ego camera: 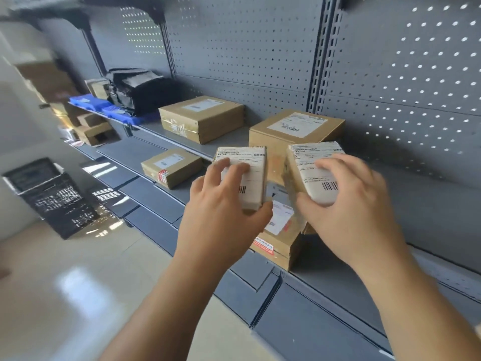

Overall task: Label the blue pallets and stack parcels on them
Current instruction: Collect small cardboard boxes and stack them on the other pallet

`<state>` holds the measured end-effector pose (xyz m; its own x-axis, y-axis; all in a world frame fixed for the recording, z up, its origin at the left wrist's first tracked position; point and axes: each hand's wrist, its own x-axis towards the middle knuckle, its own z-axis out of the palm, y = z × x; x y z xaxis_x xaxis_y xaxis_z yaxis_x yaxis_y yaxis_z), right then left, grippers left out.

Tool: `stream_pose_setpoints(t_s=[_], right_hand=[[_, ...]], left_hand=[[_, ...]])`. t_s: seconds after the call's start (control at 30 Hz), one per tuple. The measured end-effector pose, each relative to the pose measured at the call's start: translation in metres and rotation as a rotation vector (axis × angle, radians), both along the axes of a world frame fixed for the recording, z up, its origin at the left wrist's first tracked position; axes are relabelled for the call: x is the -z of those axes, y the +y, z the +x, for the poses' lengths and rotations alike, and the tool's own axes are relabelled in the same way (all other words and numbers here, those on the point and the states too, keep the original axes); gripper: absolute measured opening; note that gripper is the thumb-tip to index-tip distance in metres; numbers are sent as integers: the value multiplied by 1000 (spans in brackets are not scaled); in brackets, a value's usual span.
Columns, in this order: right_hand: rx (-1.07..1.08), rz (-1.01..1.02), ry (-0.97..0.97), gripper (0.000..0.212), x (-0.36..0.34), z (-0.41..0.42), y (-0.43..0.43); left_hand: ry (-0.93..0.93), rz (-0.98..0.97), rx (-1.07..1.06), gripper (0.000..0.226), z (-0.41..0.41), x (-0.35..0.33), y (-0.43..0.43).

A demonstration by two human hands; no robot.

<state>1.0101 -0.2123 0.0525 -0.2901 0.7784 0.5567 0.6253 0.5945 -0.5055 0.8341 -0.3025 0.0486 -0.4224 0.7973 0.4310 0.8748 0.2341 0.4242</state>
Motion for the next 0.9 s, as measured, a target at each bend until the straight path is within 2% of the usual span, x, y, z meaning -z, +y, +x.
stream_pose_setpoints(t_s=[0.23,0.37,0.57,0.9], right_hand=[[-128,-29,-51,60,5,-122,-48],[-200,-30,-41,66,14,-201,-79],[-308,-92,-90,59,35,-302,-110],[-530,-167,-129,59,58,-455,-117]], left_hand=[[-37,10,-154,68,-107,11,-66],[-50,-5,-241,68,-178,17,-108],[-96,-23,-381,64,-260,33,-164],[-169,-94,-615,61,-373,65,-189]])
